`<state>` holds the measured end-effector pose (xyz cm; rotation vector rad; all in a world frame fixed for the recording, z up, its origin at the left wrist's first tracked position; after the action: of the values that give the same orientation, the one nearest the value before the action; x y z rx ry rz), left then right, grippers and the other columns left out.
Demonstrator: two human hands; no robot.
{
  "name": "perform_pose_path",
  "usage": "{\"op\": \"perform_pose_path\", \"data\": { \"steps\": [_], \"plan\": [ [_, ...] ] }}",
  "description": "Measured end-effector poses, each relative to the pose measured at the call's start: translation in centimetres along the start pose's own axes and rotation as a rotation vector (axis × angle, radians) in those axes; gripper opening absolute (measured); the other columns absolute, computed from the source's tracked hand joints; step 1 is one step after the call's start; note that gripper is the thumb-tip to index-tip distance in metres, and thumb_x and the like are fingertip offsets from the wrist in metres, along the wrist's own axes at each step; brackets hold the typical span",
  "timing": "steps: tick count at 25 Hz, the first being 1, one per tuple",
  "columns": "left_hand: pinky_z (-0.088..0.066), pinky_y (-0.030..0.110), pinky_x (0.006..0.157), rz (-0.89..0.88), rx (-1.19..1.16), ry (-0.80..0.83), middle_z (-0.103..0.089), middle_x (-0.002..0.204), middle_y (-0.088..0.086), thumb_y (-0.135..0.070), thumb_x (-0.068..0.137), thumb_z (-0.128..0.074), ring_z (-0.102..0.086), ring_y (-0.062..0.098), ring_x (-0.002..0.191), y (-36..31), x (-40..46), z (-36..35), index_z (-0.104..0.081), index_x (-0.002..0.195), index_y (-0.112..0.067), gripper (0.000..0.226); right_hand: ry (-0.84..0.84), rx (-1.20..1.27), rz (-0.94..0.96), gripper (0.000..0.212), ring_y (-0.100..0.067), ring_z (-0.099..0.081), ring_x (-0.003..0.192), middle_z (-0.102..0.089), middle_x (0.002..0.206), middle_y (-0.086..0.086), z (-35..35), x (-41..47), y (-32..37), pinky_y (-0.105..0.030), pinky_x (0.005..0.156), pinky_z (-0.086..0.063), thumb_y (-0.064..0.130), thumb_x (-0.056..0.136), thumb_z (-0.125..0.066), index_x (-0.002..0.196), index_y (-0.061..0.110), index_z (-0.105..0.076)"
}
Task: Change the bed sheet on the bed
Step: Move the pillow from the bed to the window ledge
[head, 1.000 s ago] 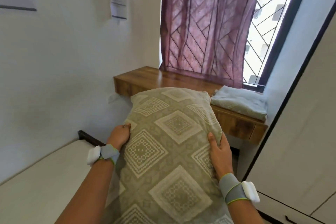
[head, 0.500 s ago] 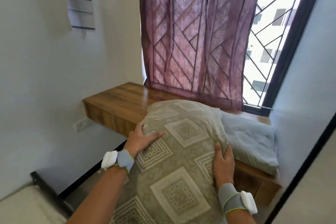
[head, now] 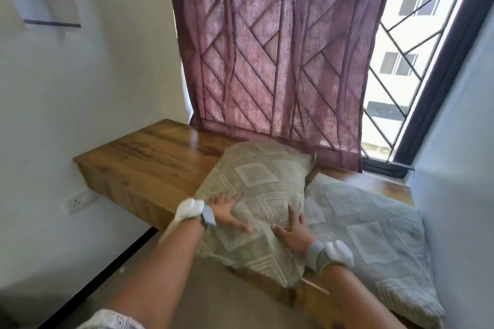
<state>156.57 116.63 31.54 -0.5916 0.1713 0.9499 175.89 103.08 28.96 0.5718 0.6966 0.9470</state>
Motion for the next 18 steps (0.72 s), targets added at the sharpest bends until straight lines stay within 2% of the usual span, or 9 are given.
{"op": "perform_pose_path", "data": {
  "steps": [2,4,7,11,15,18],
  "plan": [
    [-0.002,0.068,0.111,-0.032,0.081,0.014,0.031,0.155,0.004,-0.098,0.018,-0.052,0.026,0.040,0.141,1.6,1.5,-3.0,0.024,0.139,-0.051,0.150,0.014,-0.037,0.006,0.089,-0.032,-0.008,0.147,0.001,0.158,-0.016,-1.8,1.1,-0.5,-0.039,0.119,-0.019,0.048,0.087,-0.059,0.152,0.025,-0.003],
    [-0.001,0.076,0.104,-0.042,0.105,-0.017,0.034,0.153,-0.005,-0.096,0.023,-0.054,0.027,0.038,0.141,2.9,2.8,-3.2,0.029,0.133,-0.057,0.143,0.018,-0.132,0.001,0.089,-0.031,-0.006,0.148,0.003,0.159,-0.015,-2.5,2.4,-0.6,-0.041,0.119,-0.018,0.053,0.089,-0.054,0.152,0.025,0.003],
    [0.003,0.077,0.101,-0.045,0.164,-0.047,0.031,0.154,-0.008,-0.091,0.033,-0.058,0.023,0.034,0.143,3.8,5.2,-1.6,0.027,0.134,-0.058,0.136,0.006,-0.300,-0.066,0.085,-0.026,-0.012,0.147,0.001,0.161,-0.005,-3.2,4.5,-0.4,-0.047,0.114,-0.019,0.064,0.089,-0.041,0.152,0.031,0.007],
    [0.004,0.078,0.101,-0.073,0.217,-0.136,0.028,0.155,-0.009,-0.085,0.043,-0.064,0.025,0.031,0.143,3.9,8.6,-0.9,0.022,0.138,-0.055,0.132,-0.021,-0.360,-0.130,0.078,-0.023,-0.014,0.147,0.001,0.162,0.001,-3.5,6.9,-0.3,-0.054,0.112,-0.014,0.064,0.092,-0.032,0.150,0.035,0.012],
    [0.001,0.078,0.100,-0.085,0.253,-0.190,0.024,0.157,-0.007,-0.083,0.048,-0.066,0.021,0.032,0.144,4.2,10.6,-0.6,0.019,0.141,-0.052,0.130,-0.051,-0.341,-0.168,0.077,-0.025,-0.012,0.147,0.004,0.161,-0.003,-4.1,8.2,-0.1,-0.059,0.112,-0.010,0.061,0.093,-0.032,0.150,0.035,0.013],
    [-0.001,0.077,0.102,-0.090,0.238,-0.216,0.017,0.159,-0.008,-0.083,0.047,-0.065,0.015,0.031,0.146,4.0,9.6,0.4,0.015,0.142,-0.051,0.129,-0.053,-0.301,-0.163,0.079,-0.032,-0.019,0.144,-0.003,0.160,-0.010,-3.8,7.7,0.5,-0.057,0.113,-0.012,0.062,0.092,-0.034,0.150,0.033,0.011]
  ]
}}
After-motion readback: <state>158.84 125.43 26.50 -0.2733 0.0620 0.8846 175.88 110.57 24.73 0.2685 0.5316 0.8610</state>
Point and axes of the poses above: each hand's wrist, its own x-axis towards the middle knuckle, its own z-axis out of the back of the hand, y = z × x, the point moved 4 cm from there along x, towards the middle knuckle
